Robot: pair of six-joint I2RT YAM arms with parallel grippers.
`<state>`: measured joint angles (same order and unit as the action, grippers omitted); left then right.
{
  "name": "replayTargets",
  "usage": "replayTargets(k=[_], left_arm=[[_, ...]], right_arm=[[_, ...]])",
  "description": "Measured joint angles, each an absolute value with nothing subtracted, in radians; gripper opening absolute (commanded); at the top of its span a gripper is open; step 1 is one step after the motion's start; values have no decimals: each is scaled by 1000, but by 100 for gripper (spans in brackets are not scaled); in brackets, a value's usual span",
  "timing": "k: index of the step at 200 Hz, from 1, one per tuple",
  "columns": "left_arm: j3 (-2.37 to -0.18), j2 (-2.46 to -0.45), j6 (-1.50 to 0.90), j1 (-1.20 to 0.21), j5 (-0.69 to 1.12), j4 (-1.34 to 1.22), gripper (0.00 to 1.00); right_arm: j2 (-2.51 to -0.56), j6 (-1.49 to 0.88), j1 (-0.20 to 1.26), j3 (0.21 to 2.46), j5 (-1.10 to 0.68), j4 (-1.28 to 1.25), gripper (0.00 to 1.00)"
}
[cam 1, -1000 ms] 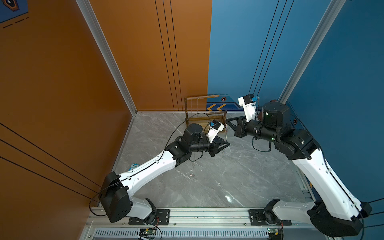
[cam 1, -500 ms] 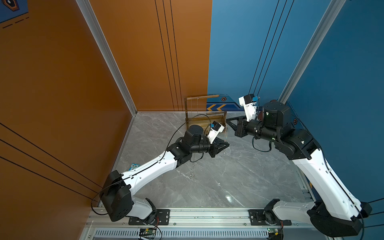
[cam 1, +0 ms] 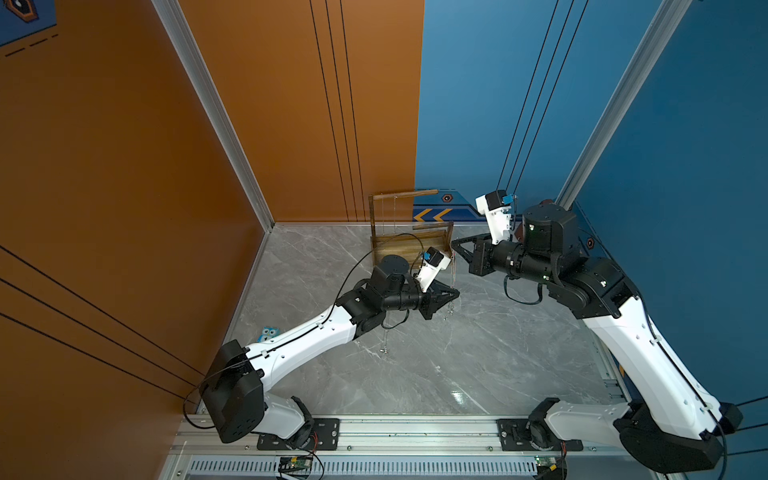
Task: Take the necklace off the jewelry display stand
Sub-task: Place the necklace at the center of the board.
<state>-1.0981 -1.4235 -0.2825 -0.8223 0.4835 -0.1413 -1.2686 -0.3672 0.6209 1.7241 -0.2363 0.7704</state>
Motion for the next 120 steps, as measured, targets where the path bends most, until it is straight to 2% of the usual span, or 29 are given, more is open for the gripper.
replayTargets(k=[63, 120], left_arm=[[-1053, -1422, -302, -834, 419, -170, 0], [-923, -1386, -346, -847, 350, -218, 0]], right_arm=[[-1268, -369, 621, 1689, -237, 776, 0], [-1258, -374, 621, 1598, -245, 778, 0]])
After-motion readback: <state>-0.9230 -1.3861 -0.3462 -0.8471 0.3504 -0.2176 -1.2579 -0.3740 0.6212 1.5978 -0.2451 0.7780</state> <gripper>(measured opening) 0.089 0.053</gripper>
